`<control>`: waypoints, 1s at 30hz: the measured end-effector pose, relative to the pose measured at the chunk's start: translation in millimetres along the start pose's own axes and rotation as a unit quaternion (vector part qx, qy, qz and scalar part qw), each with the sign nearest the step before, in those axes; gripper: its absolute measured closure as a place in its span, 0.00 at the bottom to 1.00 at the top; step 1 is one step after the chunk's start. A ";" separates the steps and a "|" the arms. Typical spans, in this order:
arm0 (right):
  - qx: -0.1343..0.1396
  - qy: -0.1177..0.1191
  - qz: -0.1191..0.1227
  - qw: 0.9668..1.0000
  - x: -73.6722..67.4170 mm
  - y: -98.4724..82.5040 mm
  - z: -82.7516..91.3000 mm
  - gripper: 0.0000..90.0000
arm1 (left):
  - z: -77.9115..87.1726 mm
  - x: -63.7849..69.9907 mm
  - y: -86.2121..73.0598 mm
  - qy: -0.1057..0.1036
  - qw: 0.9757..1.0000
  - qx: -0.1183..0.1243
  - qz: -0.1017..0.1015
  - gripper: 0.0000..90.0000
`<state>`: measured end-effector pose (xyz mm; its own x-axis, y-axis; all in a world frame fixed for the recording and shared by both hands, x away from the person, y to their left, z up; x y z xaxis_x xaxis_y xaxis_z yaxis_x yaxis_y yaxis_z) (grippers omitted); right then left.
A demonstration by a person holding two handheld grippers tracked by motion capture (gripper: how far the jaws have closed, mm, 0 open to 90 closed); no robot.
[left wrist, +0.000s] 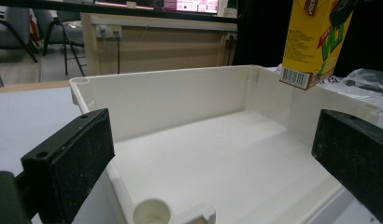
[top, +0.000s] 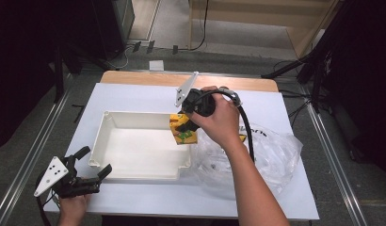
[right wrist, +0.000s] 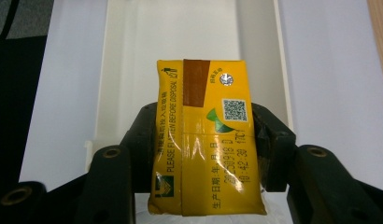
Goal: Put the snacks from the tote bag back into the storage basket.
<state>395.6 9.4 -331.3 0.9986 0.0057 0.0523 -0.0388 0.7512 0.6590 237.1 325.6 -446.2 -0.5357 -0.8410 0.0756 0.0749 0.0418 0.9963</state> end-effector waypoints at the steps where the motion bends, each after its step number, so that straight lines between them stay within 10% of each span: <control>1: 0.001 0.000 0.001 1.000 -0.1 0.7 -1.4 0.58 | 0.0 0.1 0.0 0.000 1.000 -0.001 -0.001 0.00; 30: 0.001 0.010 0.002 1.000 0.1 8.9 -15.6 0.58 | -0.1 0.3 -0.1 -0.001 1.000 -0.001 -0.002 0.00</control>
Point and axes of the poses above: each handheld gripper's, and its own axes: z roughly backward along the jaws, y roughly out of its top, x roughly to its right, the point moved 4 cm from there along -z, roughly forward along the jaws, and after that the axes turned 7 degrees about x, right-handed, at the moved point
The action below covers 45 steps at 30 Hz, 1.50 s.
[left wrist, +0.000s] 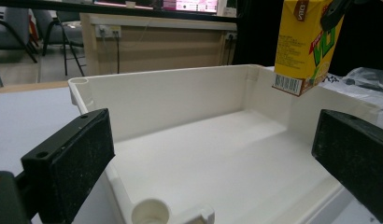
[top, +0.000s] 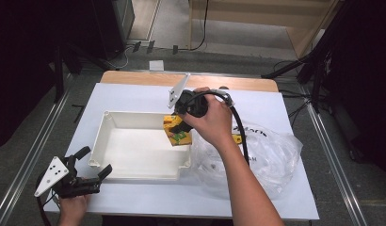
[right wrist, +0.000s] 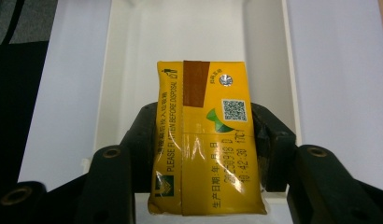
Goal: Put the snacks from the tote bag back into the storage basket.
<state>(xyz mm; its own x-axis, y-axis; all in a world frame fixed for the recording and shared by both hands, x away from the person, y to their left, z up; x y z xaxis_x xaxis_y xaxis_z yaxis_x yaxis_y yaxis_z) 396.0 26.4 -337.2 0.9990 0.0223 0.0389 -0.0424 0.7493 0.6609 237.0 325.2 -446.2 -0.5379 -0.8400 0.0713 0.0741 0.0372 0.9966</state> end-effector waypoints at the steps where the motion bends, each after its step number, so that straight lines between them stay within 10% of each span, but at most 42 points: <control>1: 0.000 0.002 0.004 1.000 0.3 1.1 -1.4 0.58 | 0.0 0.0 0.0 0.000 1.000 0.000 0.000 0.00; 45: -0.009 0.020 0.007 1.000 -2.7 -12.3 -29.6 0.57 | 0.1 0.0 0.0 -0.001 1.000 -0.001 -0.001 0.00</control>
Point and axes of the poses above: each handheld gripper's, and its own axes: z roughly backward along the jaws, y roughly out of its top, x roughly to its right, the point moved 4 cm from there along -z, roughly forward along the jaws, and after that the axes turned 7 degrees about x, right-handed, at the moved point
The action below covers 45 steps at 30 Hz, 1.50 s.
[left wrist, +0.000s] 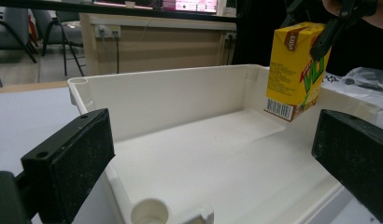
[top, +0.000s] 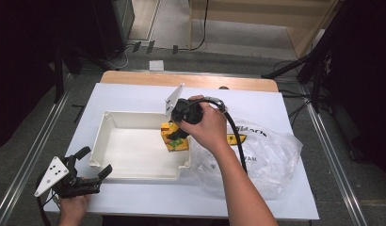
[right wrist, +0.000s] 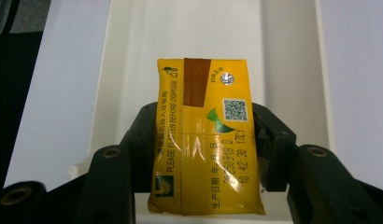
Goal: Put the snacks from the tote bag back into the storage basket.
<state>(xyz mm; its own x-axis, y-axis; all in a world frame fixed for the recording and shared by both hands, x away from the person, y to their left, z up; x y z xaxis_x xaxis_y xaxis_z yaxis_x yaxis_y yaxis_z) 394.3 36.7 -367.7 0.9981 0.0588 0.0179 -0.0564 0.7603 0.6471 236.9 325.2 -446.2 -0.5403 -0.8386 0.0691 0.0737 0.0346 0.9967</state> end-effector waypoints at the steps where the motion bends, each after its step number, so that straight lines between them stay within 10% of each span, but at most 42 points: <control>1: 0.002 -0.001 0.002 1.000 0.2 -0.9 -1.6 0.57 | 0.0 0.0 0.0 0.000 1.000 0.000 0.001 0.00; 32: -0.023 -0.003 0.009 1.000 -8.9 -30.7 -29.3 0.57 | 0.8 -0.9 0.3 0.001 1.000 0.003 0.005 0.00; 45: 0.037 0.005 -0.023 0.999 -14.6 -35.3 -2.9 0.43 | 1.2 -1.3 0.2 0.001 1.000 0.002 0.004 0.00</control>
Point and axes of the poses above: each handheld gripper's, and its own axes: z roughly backward along the jaws, y roughly out of its top, x roughly to its right, the point moved 4 cm from there along -z, roughly forward along the jaws, and after that the axes turned 7 degrees about x, right-handed, at the moved point
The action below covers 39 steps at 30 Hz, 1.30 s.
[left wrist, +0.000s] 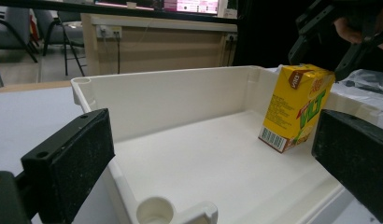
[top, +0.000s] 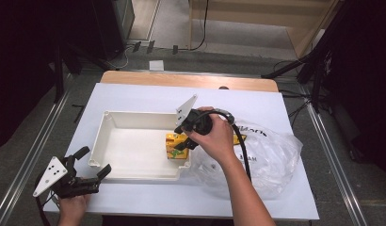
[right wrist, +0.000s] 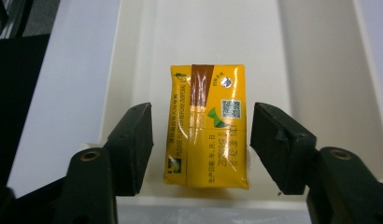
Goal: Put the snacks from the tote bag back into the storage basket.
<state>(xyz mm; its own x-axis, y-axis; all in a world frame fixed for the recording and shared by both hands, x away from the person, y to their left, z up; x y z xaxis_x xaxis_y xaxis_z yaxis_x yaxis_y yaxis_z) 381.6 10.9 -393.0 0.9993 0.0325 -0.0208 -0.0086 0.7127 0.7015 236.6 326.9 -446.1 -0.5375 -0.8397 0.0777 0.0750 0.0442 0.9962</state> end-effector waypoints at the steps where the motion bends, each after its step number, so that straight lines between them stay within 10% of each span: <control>1: 0.001 -0.004 -0.002 1.000 -0.3 -0.3 2.5 0.40 | -0.1 0.3 -0.1 0.001 1.000 0.000 -0.001 0.00; 13: 0.046 -0.063 -0.015 0.997 -3.0 -25.6 22.0 0.14 | -0.6 0.2 -0.7 0.002 1.000 -0.004 -0.004 0.00; 27: 0.095 -0.112 -0.062 0.987 -11.5 -66.1 46.6 0.04 | 6.2 -1.0 -1.2 0.009 1.000 0.012 0.011 0.00; 39: 0.111 -0.125 -0.078 0.983 -15.5 -87.8 56.3 0.03 | 5.7 5.3 -2.9 0.020 1.000 0.008 -0.018 0.00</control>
<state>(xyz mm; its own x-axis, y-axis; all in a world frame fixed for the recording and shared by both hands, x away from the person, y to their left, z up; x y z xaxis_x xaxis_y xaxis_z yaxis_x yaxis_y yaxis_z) 369.0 -91.7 -414.1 0.9659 -0.2584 0.0153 0.1269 0.5241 0.8422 228.8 325.4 -448.3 -0.5051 -0.8622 0.0399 0.0417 0.0218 0.9989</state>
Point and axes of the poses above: each handheld gripper's, and its own axes: z roughly backward along the jaws, y roughly out of its top, x roughly to its right, the point moved 4 cm from there along -z, roughly forward along the jaws, and after that the axes turned 7 degrees about x, right-handed, at the moved point
